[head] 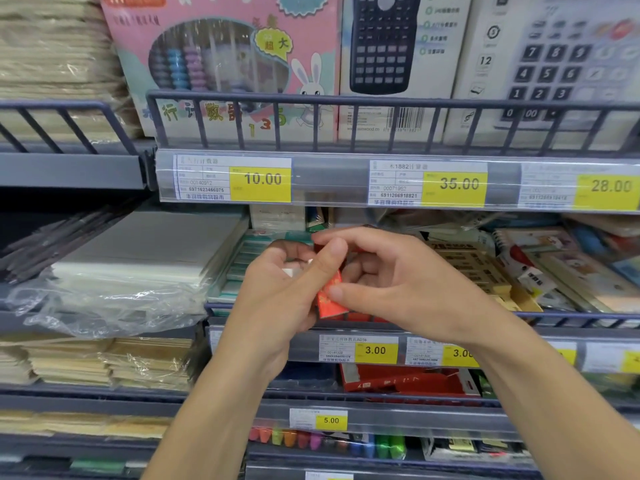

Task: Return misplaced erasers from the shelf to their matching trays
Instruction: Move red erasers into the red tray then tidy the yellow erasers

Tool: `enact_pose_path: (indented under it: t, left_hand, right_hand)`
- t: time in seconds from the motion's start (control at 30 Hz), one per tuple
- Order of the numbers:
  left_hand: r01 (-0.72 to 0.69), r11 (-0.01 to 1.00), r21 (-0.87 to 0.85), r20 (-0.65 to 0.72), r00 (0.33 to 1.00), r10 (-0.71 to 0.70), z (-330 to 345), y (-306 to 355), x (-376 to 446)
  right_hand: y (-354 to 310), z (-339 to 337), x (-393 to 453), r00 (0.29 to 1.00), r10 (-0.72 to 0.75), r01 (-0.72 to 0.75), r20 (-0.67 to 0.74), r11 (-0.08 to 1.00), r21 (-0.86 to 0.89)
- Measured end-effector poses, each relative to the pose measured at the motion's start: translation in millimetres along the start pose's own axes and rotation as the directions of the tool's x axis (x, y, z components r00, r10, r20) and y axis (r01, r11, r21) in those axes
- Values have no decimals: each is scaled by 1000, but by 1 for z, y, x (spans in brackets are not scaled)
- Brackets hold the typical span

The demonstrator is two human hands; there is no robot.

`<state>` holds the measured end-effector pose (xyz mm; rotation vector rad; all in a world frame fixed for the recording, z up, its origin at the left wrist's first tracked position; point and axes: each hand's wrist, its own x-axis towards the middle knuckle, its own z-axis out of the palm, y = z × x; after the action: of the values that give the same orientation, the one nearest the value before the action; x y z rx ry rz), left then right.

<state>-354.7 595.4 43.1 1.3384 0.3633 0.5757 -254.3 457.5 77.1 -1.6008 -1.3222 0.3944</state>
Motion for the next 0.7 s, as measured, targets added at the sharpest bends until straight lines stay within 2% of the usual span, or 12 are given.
enact_pose_path:
  t: [0.1, 0.17, 0.2, 0.27, 0.3, 0.37, 0.43, 0.53, 0.6, 0.7]
  left_hand:
    - [3, 1000, 29, 28, 1000, -4, 0, 3, -3]
    - [2, 1000, 15, 36, 999, -2, -1, 5, -3]
    - [-1, 1000, 11, 24, 1000, 1, -4, 4, -2]
    - [2, 1000, 18, -23, 1000, -2, -14, 3, 2]
    - [2, 1000, 27, -40, 999, -1, -20, 2, 3]
    - [-4, 999, 42, -39, 999, 5, -28, 3, 4]
    - [4, 1000, 30, -9, 1000, -4, -32, 4, 3]
    - [-4, 1000, 5, 48, 999, 4, -36, 3, 0]
    - [-21, 1000, 7, 85, 996, 20, -38, 2, 0]
    - [-52, 998, -31, 81, 995, 55, -38, 0, -1]
  right_hand:
    - [0, 0, 2, 999, -9, 11, 42, 999, -39]
    - [-2, -7, 2, 999, 38, -38, 0, 999, 35]
    - [0, -14, 3, 995, 90, -89, -46, 996, 18]
    - [5, -28, 6, 953, 236, -270, -190, 945, -182]
    - [9, -34, 8, 927, 289, -338, -237, 920, -200]
    - [17, -41, 16, 907, 312, -339, -281, 939, -51]
    - [25, -44, 26, 899, 334, -355, -283, 935, -23]
    - [36, -49, 36, 889, 408, -442, -205, 883, -157]
    - [38, -48, 42, 902, 396, -432, -174, 846, -313]
    - [42, -40, 52, 921, 343, -389, -182, 815, -430]
